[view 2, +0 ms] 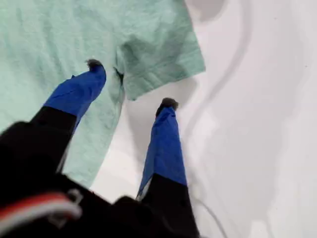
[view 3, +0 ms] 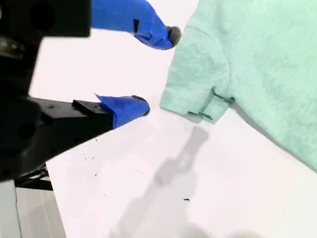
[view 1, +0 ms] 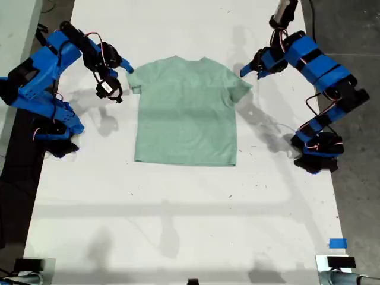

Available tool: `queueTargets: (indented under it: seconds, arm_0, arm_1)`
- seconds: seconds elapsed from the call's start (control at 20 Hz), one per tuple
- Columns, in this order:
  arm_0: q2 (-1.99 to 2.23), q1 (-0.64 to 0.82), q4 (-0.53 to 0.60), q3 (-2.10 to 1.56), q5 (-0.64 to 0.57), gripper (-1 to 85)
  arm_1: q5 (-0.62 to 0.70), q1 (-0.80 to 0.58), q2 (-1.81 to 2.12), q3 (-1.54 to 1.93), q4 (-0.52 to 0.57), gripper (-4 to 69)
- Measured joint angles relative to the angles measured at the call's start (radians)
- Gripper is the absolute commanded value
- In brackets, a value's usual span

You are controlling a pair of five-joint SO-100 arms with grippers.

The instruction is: Fold t-shirt

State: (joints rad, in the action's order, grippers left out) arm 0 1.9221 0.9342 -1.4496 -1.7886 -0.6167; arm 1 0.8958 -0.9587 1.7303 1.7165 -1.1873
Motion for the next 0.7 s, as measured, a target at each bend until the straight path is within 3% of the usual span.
queueTargets:
  seconds: [0.3,0.45,0.5,0.55,0.7]
  arm_0:
    - [-0.006,0.021,-0.014,0.003,-0.026,24.6]
    - [-0.035,0.037,-0.014,0.003,-0.038,24.6]
    - [-0.043,0.041,-0.014,0.003,-0.044,24.5]
    - [-0.051,0.044,-0.014,0.003,-0.049,24.4]
    - [-0.058,0.049,-0.014,0.003,-0.055,24.2]
  arm_1:
    - [0.124,-0.064,-0.225,0.0,0.179,28.2]
    - [0.132,-0.066,-0.368,-0.006,0.21,23.0]
    - [0.132,-0.066,-0.407,-0.025,0.213,15.7]
    - [0.132,-0.064,-0.42,-0.046,0.213,0.4]
    - [0.112,-0.049,-0.431,-0.1,0.193,-1.3]
